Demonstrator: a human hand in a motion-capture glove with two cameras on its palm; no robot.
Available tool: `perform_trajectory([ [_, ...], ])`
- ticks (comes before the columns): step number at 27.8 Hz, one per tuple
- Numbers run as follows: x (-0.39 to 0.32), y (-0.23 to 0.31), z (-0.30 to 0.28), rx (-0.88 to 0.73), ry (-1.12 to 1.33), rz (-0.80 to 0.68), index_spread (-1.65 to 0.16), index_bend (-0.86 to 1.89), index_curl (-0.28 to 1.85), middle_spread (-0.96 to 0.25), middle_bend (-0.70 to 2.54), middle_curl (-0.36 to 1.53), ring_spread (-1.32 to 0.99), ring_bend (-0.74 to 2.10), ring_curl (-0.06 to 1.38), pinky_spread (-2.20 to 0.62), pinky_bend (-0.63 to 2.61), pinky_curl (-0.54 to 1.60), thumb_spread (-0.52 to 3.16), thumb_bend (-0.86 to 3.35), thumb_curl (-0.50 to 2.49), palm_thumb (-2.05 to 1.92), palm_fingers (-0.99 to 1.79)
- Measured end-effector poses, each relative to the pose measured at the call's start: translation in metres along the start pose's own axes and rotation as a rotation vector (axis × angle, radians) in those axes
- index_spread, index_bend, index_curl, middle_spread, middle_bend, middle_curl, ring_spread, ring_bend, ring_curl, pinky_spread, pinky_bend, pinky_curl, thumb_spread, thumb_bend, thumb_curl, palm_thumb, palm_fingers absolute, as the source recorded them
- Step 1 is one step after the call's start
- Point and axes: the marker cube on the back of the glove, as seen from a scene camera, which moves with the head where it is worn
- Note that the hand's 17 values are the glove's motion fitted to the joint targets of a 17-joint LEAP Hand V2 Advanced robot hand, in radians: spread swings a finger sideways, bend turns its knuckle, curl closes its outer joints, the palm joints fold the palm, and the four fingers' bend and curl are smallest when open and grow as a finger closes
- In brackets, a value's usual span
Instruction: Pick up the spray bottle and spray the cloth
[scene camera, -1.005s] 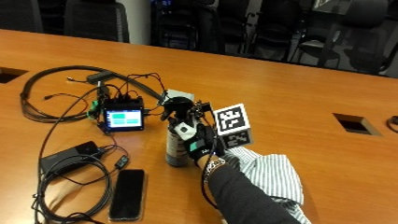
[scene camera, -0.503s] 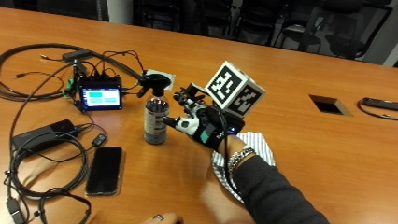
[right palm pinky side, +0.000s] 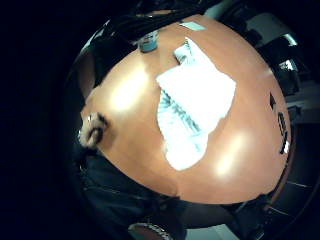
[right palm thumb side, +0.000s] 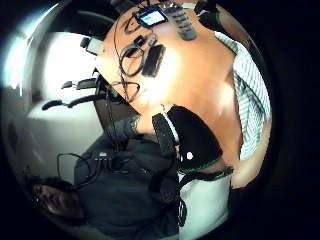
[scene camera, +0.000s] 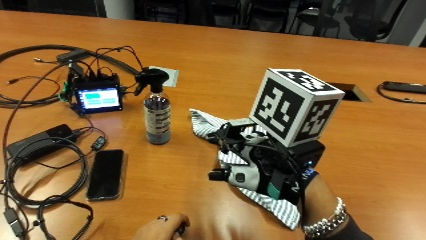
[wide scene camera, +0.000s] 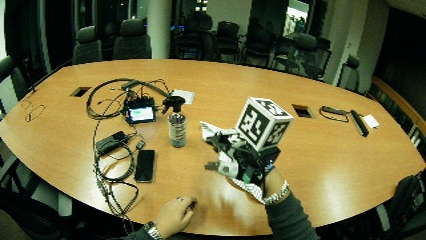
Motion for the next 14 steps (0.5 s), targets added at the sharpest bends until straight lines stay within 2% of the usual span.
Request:
perform_trajectory([
  [5,0.003,0.028,0.001,-0.013,0.097,0.050,-0.39,0.17,0.32,-0.07,0.22,0.38,-0.06,0.39,0.34,0.24,0.28,0.31,1.20,-0.01,0.39,0.53,0.52],
  [14,0.028,0.072,0.015,-0.111,0.110,0.135,-0.39,0.17,0.33,-0.07,0.19,0.37,-0.05,0.31,0.32,0.25,0.25,0.32,1.22,-0.02,0.36,0.54,0.52],
])
